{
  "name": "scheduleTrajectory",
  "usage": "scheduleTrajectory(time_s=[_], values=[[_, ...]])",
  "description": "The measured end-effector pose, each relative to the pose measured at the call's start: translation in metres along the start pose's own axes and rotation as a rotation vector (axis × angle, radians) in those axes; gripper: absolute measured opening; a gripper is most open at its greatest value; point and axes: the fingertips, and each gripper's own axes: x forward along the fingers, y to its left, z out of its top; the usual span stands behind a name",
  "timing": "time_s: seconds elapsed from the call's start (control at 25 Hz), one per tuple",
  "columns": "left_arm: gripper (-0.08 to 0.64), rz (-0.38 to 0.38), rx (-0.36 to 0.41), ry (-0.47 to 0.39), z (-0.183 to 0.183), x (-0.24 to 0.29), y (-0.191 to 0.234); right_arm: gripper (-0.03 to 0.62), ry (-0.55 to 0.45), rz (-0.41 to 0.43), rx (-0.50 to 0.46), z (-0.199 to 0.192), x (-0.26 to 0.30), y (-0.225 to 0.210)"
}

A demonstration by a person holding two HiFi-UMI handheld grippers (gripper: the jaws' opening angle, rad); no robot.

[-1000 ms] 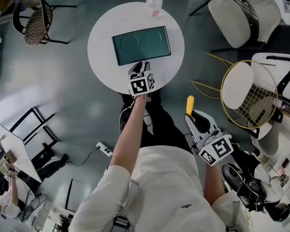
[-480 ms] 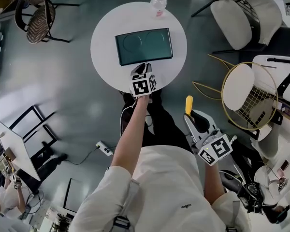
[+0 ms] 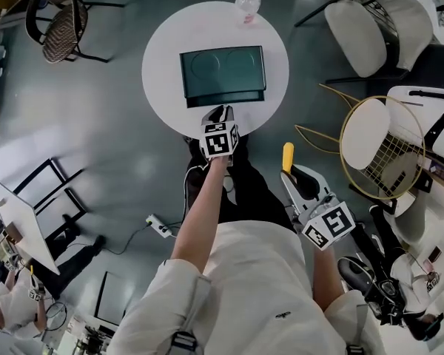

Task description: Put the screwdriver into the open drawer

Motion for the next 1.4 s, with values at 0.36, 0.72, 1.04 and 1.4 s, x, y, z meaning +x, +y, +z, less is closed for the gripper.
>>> scheduleTrajectory(time_s=[0.36,0.72,1.04,1.4], values=[[0.080,0.006,0.034,0.029,-0.029,-0.025,0.009,0.081,-0.007,0.025,-0.017,0.002,0.005,0.012],[0.080,-0.005,0.054,0.064,-0.062,-0.043,0.004,0.081,-0.004,0.048,-0.039,0.002,0.009,0.023],[0.080,-0.030,0.059,0.105,-0.087,-0.053,0.002,0.081,0.005,0.069,-0.062,0.001,0.012,0.029],[0.100,-0.069,0.071,0.174,-0.101,-0.067,0.004,0.081,-0.001,0.086,-0.091,0.014,0.024,0.034]])
